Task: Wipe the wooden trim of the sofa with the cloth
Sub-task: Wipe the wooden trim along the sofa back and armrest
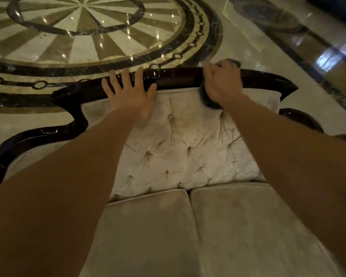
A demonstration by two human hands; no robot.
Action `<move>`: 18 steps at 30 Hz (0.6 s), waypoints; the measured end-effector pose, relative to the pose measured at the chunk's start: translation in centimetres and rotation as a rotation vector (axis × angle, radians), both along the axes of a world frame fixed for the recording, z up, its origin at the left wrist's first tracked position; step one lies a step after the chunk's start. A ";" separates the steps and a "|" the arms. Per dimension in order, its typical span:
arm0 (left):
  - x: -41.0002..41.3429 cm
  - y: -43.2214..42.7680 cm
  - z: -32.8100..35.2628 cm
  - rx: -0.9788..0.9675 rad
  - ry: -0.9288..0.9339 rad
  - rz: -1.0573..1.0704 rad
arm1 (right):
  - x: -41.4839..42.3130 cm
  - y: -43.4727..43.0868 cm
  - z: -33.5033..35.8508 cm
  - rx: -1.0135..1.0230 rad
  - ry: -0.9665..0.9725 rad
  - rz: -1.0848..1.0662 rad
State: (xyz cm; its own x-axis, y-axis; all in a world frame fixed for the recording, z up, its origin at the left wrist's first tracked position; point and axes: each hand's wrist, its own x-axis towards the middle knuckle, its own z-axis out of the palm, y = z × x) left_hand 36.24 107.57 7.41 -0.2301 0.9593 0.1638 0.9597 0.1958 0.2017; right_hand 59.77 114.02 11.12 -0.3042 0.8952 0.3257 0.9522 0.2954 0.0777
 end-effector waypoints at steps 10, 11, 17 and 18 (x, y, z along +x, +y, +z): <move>1.0 1.3 1.5 -0.009 -0.045 0.147 | 2.7 0.0 0.1 -0.094 0.132 -0.019; 1.4 1.6 1.8 -0.030 -0.036 0.169 | 4.6 0.5 0.0 -0.127 0.178 -0.061; 5.1 3.5 3.3 -0.145 -0.042 0.320 | 7.7 2.3 0.0 -0.245 0.246 -0.119; 6.3 4.0 3.6 -0.155 -0.040 0.328 | 7.3 2.3 0.0 -0.225 0.217 -0.085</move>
